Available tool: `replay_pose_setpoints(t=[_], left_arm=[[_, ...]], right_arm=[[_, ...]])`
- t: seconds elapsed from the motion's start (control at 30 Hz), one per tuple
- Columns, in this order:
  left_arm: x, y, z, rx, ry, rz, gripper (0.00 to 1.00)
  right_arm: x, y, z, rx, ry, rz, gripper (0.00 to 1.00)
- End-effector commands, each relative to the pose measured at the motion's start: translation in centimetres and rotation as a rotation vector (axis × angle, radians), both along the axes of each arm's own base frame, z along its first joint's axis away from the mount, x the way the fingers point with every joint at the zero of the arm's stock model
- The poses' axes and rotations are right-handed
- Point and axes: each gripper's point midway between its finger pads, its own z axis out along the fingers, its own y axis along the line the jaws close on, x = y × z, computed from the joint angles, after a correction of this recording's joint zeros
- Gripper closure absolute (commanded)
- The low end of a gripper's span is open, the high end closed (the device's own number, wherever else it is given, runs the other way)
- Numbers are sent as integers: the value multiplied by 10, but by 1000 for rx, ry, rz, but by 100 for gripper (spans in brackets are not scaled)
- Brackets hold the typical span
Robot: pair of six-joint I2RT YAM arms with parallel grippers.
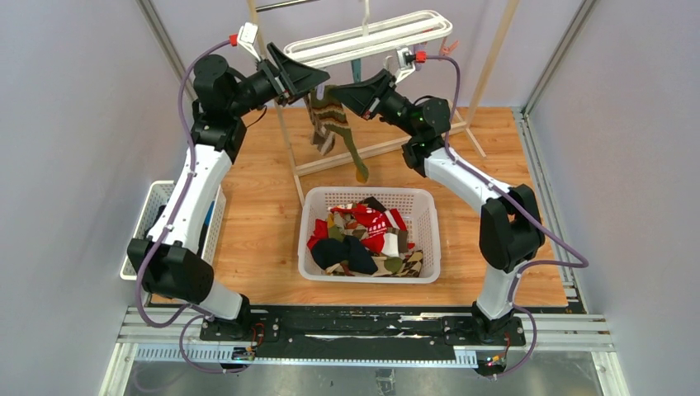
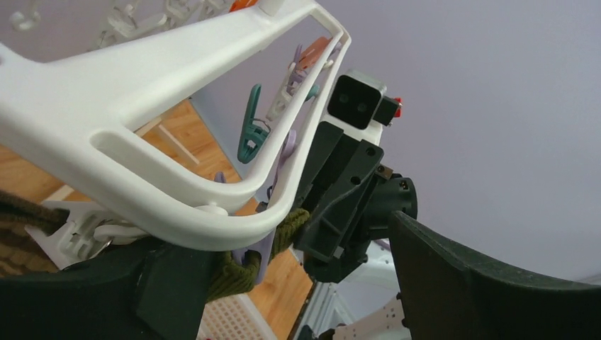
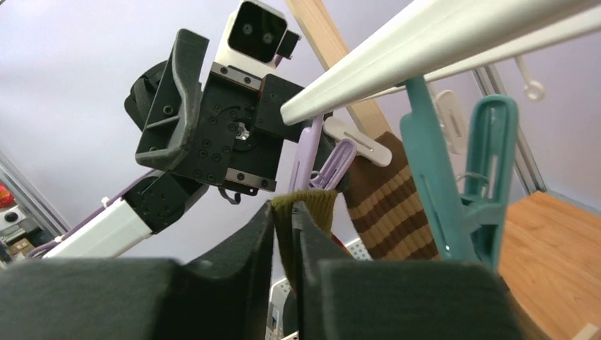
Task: Clip the socks to the hanger
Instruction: Clamp the sock onto the hanger.
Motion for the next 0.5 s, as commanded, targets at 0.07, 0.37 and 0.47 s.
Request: replay_pose_setpoints(t=[0.07, 0.37, 0.47], left_arm=[[-27, 21, -16, 23, 34, 5, 9], [-59, 29, -84, 102, 169, -39, 11], [-67, 30, -92, 127, 168, -49, 11]], right_arm=[[-11, -12, 3, -70, -54, -91, 72], [-1, -48, -34, -205, -13, -237, 43], [8, -70, -42, -250, -6, -306, 41]])
